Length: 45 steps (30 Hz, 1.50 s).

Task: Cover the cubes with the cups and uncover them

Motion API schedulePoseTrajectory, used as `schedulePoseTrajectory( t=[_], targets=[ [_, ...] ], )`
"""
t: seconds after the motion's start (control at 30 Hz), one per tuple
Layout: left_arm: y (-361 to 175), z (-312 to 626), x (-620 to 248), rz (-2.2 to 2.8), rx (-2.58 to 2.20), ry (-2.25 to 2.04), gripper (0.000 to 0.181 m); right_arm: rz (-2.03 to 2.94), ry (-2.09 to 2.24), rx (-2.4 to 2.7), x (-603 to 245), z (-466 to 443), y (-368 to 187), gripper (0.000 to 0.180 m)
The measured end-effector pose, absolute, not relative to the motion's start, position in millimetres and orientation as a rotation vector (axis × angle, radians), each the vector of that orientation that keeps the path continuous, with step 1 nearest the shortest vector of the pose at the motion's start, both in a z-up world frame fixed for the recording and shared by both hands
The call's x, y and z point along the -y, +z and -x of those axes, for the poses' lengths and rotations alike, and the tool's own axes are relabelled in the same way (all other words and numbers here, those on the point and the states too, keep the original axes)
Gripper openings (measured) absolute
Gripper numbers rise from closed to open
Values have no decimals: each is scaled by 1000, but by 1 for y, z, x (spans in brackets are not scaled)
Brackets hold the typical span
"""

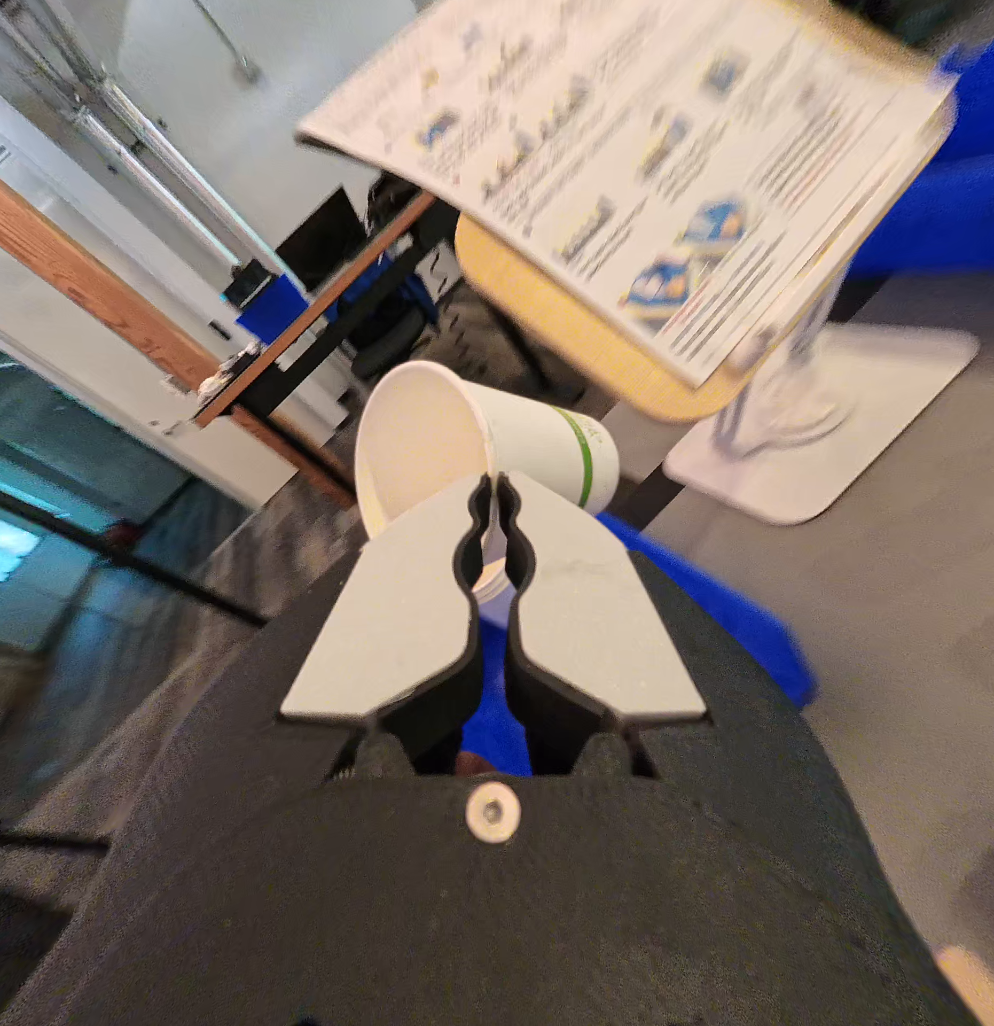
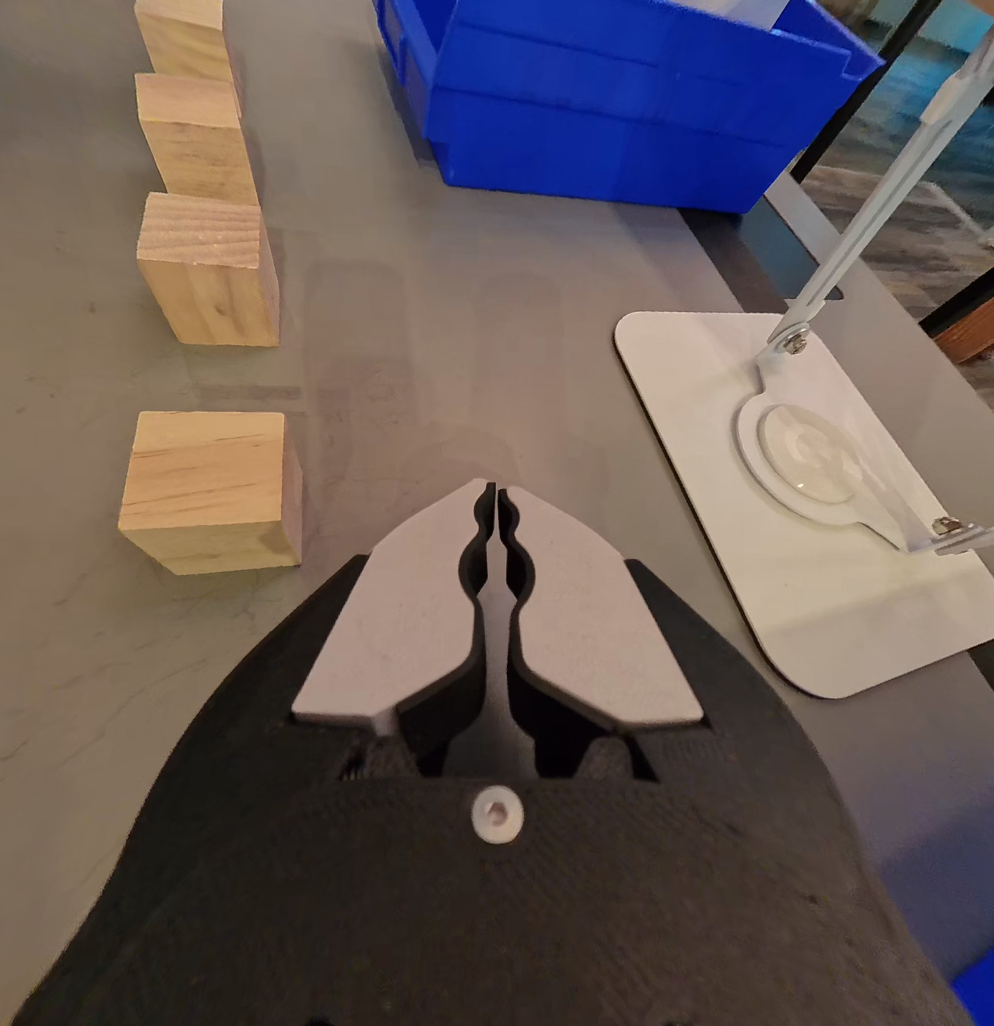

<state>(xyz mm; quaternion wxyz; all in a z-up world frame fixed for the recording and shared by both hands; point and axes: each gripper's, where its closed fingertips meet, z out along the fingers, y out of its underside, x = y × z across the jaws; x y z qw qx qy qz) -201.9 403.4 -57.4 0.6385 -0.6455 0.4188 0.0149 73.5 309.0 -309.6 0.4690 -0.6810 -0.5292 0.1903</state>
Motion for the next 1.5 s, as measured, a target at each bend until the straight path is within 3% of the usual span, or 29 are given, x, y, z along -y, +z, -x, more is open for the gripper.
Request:
schedulePoseTrajectory(
  t=[0.03, 0.2, 0.43, 0.7, 0.87, 1.1, 1.13, 1.27, 1.5],
  targets=[
    [-54, 197, -390, 1446, -918, -65, 3, 1649, 470, 1286, -308, -73, -306, 1],
    [-41, 165, -333, 1299, -740, -564, 3, 1419, 492, 1170, -291, -60, -243, 13],
    [-58, 113, -280, 1157, -545, -1186, 3, 1139, 832, 892, -267, -14, -133, 91],
    [-78, 80, -255, 1025, -344, -1589, 2, 864, 943, 808, -263, 17, -65, 130],
    [-96, 56, -247, 1026, -306, -1703, 3, 777, 888, 821, -251, 13, -44, 99],
    [-108, 68, -246, 1099, -382, -1563, 7, 973, 931, 832, -257, -17, -39, 93],
    [-110, 77, -250, 1128, -405, -1496, 0, 1039, 948, 853, -258, -23, -47, 93],
    [-134, 110, -279, 1335, -496, -998, 0, 1273, 932, 992, -255, -37, -106, 94],
    [-147, 124, -292, 1373, -475, -886, 0, 1483, 897, 1097, -236, -32, -208, 94]
  ],
)
